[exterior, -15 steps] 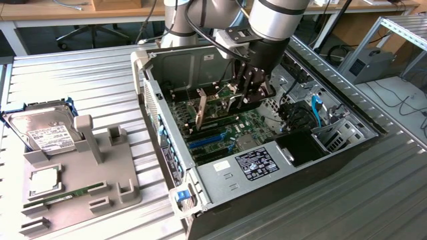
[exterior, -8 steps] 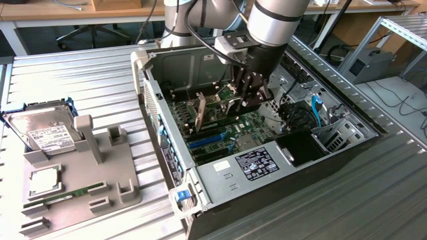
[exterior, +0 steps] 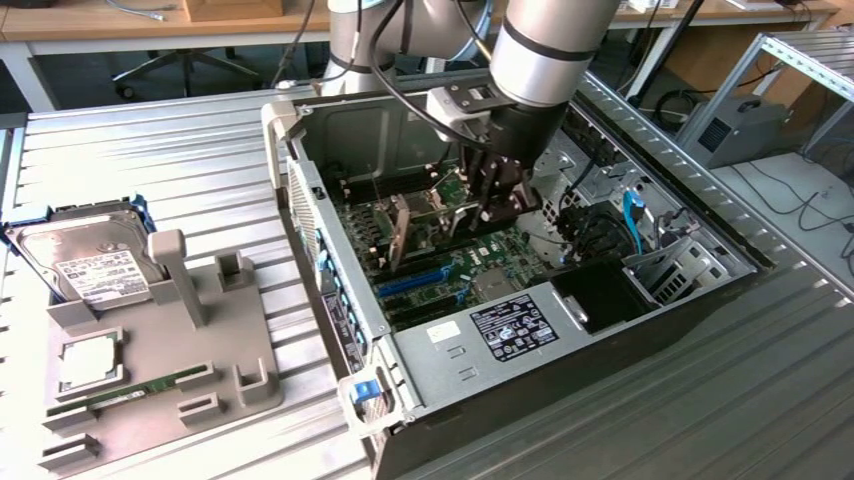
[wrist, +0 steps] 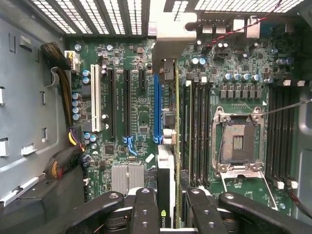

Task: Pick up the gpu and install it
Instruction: 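Insert the gpu into the slot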

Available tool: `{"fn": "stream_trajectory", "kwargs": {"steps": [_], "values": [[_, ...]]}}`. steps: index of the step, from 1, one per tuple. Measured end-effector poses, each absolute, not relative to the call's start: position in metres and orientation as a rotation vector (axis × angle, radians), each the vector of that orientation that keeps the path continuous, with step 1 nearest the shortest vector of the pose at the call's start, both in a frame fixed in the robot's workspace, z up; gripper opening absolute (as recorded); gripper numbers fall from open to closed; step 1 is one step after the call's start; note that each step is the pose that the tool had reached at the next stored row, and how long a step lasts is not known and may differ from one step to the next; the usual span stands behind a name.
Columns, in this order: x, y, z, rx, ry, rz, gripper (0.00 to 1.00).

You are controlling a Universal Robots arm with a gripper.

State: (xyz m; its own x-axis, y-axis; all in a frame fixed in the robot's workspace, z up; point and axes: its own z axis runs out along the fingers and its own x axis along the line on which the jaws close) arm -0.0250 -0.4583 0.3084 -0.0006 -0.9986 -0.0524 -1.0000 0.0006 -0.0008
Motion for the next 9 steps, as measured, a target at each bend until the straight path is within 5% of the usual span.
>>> {"fn": "stream_trajectory", "kwargs": {"steps": [9], "values": [[-0.025, -0.4584, 0.3033, -2.194, 2.195, 0.057, 0.27]]}}
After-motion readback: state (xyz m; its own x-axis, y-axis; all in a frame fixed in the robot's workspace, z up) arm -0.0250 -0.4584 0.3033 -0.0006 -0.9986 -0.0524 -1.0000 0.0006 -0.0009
